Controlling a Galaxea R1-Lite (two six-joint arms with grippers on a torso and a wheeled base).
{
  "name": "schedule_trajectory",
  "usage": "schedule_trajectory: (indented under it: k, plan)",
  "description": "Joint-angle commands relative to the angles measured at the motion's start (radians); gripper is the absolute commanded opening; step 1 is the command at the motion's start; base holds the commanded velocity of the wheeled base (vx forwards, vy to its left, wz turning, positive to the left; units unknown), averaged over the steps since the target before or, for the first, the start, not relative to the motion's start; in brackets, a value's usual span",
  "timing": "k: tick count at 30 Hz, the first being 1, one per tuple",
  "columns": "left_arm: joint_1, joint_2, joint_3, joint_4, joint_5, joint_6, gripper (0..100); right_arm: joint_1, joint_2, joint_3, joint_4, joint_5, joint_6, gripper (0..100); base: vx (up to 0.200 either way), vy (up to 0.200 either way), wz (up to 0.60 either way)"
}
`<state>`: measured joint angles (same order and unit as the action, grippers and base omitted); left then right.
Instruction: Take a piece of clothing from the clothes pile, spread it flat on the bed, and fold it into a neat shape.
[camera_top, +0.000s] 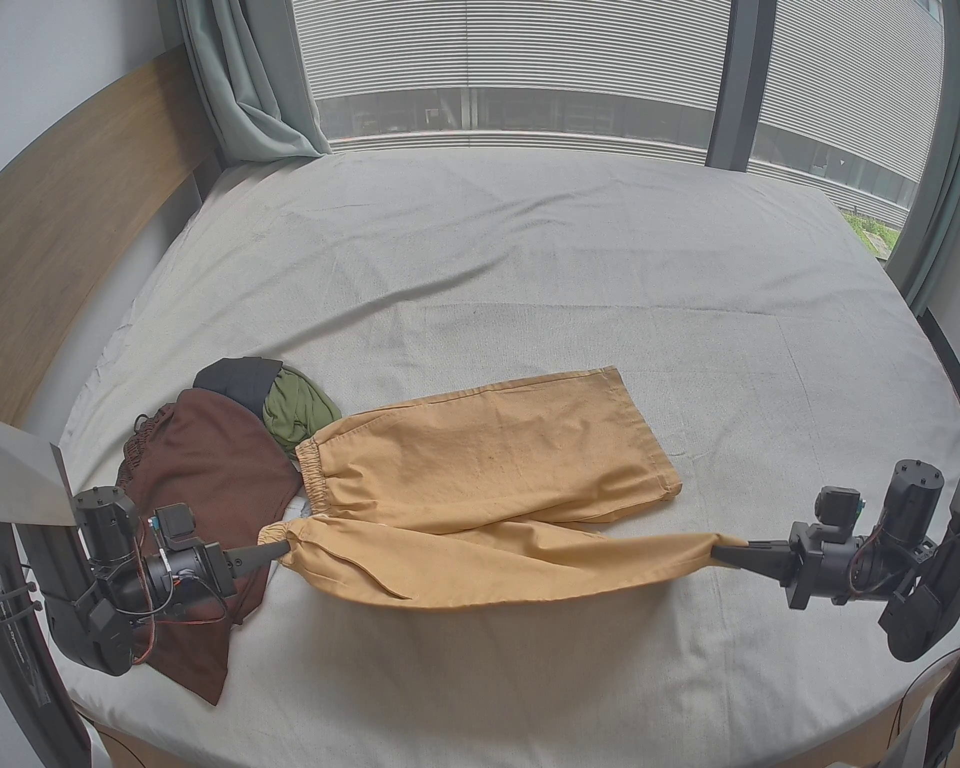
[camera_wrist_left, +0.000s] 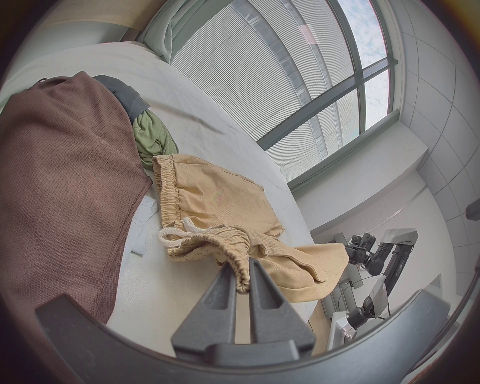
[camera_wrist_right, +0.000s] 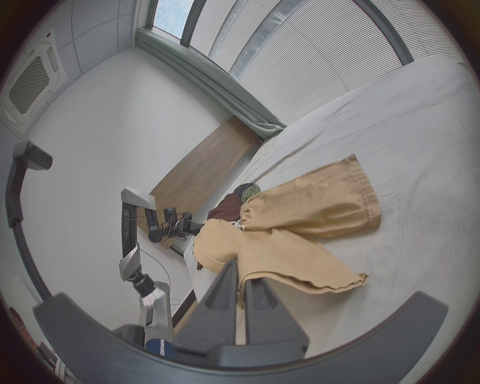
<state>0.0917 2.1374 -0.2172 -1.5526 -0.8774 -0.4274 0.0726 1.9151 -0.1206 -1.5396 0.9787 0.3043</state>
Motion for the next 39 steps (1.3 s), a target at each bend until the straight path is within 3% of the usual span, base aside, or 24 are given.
schedule_trajectory:
  k: [1,5,15,32,35,39]
  plan:
    - [0.000,-0.027,-0.004,-0.003,0.000,-0.020,0,0.009,-0.004,-0.082,-0.001,-0.026,0.052,0,0.000,0.000,0.00]
    - [-0.001,-0.048,-0.005,-0.001,0.002,-0.042,0,0.030,-0.001,-0.145,-0.001,-0.075,0.142,0,0.000,0.000,0.00]
    - [-0.003,-0.056,-0.051,-0.001,0.068,-0.108,0,0.029,0.007,-0.260,0.001,-0.075,0.257,0,0.000,0.000,0.00]
    - [-0.013,-0.051,-0.110,-0.001,0.152,-0.174,0,0.026,0.127,-0.442,0.006,-0.074,0.289,0,0.000,0.000,0.00]
    - [-0.030,-0.051,-0.123,-0.001,0.189,-0.214,0,0.032,0.120,-0.493,0.006,-0.074,0.349,0,0.000,0.000,0.00]
    - [-0.040,-0.047,-0.126,-0.001,0.207,-0.215,0,0.032,0.119,-0.516,0.007,-0.074,0.352,0,0.000,0.000,0.00]
